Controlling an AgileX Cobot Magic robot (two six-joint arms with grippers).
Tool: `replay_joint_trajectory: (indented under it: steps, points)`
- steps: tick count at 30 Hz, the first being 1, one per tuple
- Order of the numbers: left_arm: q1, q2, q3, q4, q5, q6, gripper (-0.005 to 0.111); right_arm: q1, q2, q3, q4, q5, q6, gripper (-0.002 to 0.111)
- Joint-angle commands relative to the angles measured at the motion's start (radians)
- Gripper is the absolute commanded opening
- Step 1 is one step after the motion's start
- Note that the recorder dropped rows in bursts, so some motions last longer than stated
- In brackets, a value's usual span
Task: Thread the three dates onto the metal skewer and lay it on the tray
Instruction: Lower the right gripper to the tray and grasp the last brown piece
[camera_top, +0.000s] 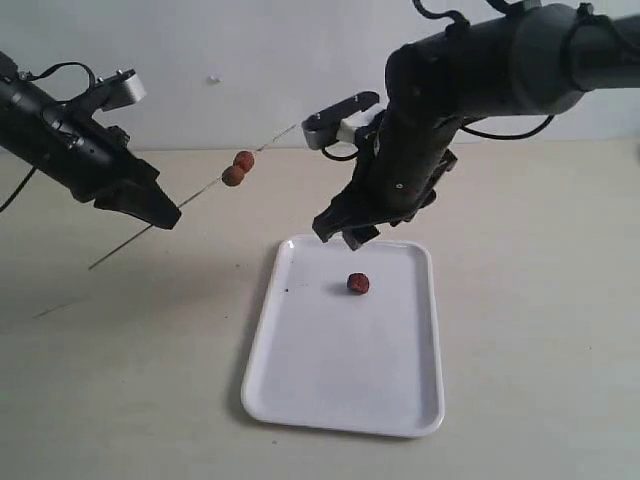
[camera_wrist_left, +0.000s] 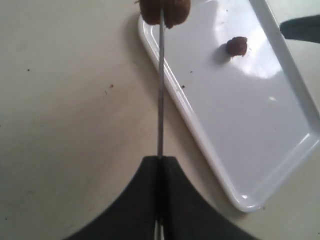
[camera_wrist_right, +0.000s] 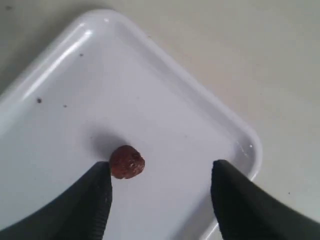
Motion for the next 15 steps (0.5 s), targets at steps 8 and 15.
replay_joint_trajectory:
  steps: [8,15]
  points:
    - [0.003,-0.012,-0.007,0.016,0.022,-0.005,0.000,-0.003,0.043,0.001,0.183,-0.016,0.174,0.057]
    - [0.003,-0.012,-0.007,0.016,0.022,-0.005,0.000,-0.003,0.107,0.001,0.195,-0.019,0.313,0.057]
